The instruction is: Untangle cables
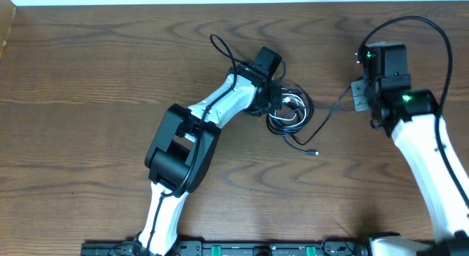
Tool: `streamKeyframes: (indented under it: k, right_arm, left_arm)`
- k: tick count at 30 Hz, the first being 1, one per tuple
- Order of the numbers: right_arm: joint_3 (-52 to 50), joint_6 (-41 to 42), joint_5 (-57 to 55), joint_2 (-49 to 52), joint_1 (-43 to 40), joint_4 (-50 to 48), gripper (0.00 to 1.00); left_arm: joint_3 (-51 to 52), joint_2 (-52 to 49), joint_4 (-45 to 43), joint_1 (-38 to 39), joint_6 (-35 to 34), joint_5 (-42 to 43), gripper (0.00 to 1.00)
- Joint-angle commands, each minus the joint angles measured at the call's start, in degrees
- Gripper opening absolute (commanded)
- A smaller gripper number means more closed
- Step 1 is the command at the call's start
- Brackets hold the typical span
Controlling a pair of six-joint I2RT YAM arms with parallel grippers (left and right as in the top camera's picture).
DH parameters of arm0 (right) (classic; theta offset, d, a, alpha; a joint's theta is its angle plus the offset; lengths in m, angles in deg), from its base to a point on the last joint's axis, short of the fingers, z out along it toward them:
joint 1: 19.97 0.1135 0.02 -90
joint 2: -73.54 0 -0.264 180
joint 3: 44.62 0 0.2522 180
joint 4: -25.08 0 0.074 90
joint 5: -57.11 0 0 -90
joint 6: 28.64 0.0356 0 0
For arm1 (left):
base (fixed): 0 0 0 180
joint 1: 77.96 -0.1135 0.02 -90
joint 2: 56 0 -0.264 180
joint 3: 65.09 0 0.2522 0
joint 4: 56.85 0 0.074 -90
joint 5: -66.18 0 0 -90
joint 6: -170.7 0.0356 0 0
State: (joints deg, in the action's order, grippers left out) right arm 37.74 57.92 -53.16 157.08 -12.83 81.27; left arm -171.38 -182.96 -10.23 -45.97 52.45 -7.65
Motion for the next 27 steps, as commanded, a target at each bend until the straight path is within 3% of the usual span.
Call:
streamKeyframes:
  k: [1,4,5,9,12,16,23,27]
  right_arm:
    - [0.61,5.88,-6.56,3.78,-2.03,1.49,0.01]
    - [0.61,6.45,-6.56,7.8,-3.93,2.75,0.03]
    - [0.61,6.47,-6.51,8.72,-4.35,2.99,0.09]
    - [0.61,6.62,-6.16,12.72,-5.77,3.82,0.67]
    - [0.61,6.62,-5.49,14.69,-5.99,3.89,0.91]
    - [0.61,6.62,-5.51,15.47,-6.03,3.63,0.99]
    - [0.61,9.97,-5.49,15.47,-8.92,3.3,0.99]
    - [0.61,10.03,8.7,15.47,-11.26,5.05,0.99]
  left_arm:
    - [0.81,-1.53,0.68,-0.33,0.76,-1.95,0.08]
    - [0.81,-1.53,0.7,-0.33,0.74,-2.75,0.08]
    - [0.81,-1.53,0.7,-0.33,0.74,-2.73,0.08]
    - [0.81,-1.53,0.68,-0.33,0.74,-2.75,0.08]
    - [0.81,-1.53,0.68,-0.33,0.74,-2.95,0.08]
    - [0.81,-1.53,0.7,-0.33,0.74,-3.85,0.08]
    - [0.81,-1.53,0.72,-0.33,0.76,-3.85,0.08]
    - [0.81,-1.53,0.85,-0.33,0.76,-3.85,0.08]
